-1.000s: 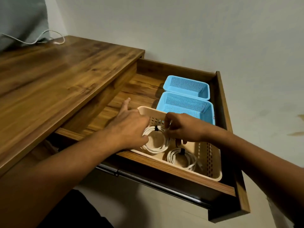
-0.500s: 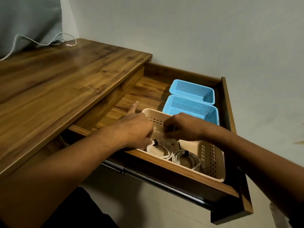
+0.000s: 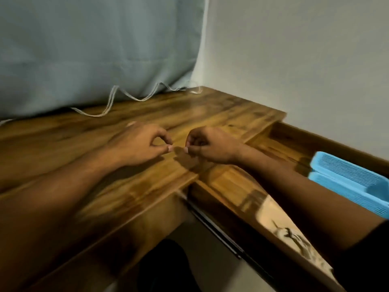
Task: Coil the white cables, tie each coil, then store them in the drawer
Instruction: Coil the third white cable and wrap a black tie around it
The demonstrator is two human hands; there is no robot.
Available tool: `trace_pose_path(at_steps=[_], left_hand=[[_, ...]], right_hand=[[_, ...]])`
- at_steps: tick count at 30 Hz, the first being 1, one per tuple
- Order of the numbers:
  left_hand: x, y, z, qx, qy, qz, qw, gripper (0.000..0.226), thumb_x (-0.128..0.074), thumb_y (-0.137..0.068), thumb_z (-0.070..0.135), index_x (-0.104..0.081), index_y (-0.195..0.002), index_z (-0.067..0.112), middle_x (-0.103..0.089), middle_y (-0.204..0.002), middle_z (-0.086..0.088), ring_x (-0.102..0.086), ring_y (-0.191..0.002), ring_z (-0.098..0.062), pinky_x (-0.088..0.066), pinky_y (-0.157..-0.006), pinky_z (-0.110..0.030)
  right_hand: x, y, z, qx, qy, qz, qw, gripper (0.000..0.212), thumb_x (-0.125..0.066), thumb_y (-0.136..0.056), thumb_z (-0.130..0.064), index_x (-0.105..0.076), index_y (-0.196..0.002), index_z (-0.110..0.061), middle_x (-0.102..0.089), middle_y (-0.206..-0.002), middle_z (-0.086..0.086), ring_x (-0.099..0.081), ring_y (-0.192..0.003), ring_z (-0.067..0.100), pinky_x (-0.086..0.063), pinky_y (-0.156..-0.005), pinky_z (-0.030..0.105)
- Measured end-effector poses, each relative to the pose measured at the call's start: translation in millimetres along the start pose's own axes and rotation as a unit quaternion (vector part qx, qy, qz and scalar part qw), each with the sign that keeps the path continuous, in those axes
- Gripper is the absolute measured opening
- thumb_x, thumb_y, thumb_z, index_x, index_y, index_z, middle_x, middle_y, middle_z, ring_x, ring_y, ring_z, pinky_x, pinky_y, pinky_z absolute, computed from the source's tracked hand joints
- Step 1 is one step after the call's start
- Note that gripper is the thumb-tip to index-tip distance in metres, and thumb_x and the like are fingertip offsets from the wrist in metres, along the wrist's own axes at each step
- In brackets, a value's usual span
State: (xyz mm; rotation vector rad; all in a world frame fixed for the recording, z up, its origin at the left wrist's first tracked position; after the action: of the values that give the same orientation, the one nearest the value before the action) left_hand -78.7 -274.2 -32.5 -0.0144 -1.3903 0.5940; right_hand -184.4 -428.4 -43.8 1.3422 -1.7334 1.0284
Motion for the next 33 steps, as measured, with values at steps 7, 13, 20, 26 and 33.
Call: trace_pose_path(at_steps=[7, 13, 20, 26, 33], left_hand=[[61.8, 91.8, -137.6, 0.184, -0.012, 0.044, 0.982, 0.019, -0.073, -0.088, 0.045, -0.077, -0.1, 0.031, -0.075, -0.107, 0.007, -0.066, -0.103, -0.017, -0.052, -0.091, -0.039], [92.8, 173.4, -224.4, 0.321, 0.004, 0.109, 0.941, 0.013, -0.075, -0.089, 0.036, -0.077, -0.098, 0.027, -0.074, -0.101, 0.009, -0.065, -0.095, -0.012, -0.044, -0.076, -0.028], [95.7, 220.2, -284.1, 0.388, -0.044, 0.205, 0.898, 0.03, -0.074, -0.091, 0.031, -0.071, -0.119, 0.022, -0.066, -0.12, -0.002, -0.063, -0.11, -0.022, -0.048, -0.094, -0.033], [93.4, 208.5, -315.6, 0.456, -0.144, 0.104, 0.872, 0.06, -0.058, -0.098, 0.047, -0.044, -0.148, 0.018, -0.05, -0.15, -0.011, -0.042, -0.14, -0.032, -0.033, -0.113, -0.051], [84.9, 192.3, -301.0, 0.332, -0.13, 0.098, 0.929, 0.018, -0.06, -0.098, 0.029, -0.07, -0.113, 0.032, -0.067, -0.112, 0.006, -0.057, -0.118, -0.022, -0.029, -0.117, -0.056]], right_hand=[[-88.1, -121.6, -110.5, 0.088, -0.088, -0.02, 0.992, 0.013, -0.075, -0.089, -0.035, -0.07, -0.086, -0.023, -0.076, -0.079, 0.0, -0.069, -0.071, 0.014, -0.058, -0.072, 0.041], [-161.8, -185.0, -194.9, 0.112, -0.158, -0.06, 0.979, 0.012, -0.077, -0.089, -0.027, -0.073, -0.09, -0.016, -0.075, -0.078, -0.002, -0.067, -0.068, 0.011, -0.057, -0.07, 0.034], [-199.7, -214.6, -233.4, 0.121, -0.035, 0.021, 0.992, 0.024, -0.07, -0.084, -0.053, -0.069, -0.09, -0.029, -0.072, -0.085, -0.01, -0.068, -0.087, 0.017, -0.054, -0.075, 0.032], [-197.5, -208.5, -240.6, 0.179, -0.008, 0.056, 0.982, 0.021, -0.064, -0.093, -0.048, -0.066, -0.098, -0.028, -0.073, -0.095, -0.006, -0.067, -0.093, 0.022, -0.054, -0.075, 0.036], [-194.7, -211.9, -238.3, 0.255, -0.013, 0.082, 0.963, 0.054, -0.067, -0.094, -0.034, -0.049, -0.145, -0.03, -0.052, -0.141, 0.002, -0.051, -0.128, 0.024, -0.047, -0.105, 0.039]])
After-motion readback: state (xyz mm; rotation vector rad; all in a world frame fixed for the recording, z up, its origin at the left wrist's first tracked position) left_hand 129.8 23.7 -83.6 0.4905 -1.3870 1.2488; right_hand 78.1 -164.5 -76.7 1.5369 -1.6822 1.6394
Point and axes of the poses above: each hand's wrist, its own y-axis away from the middle knuckle, its own x-axis out of the back of the hand, z = x × y, the point moved 5 cm from there along -y, towards the middle knuckle
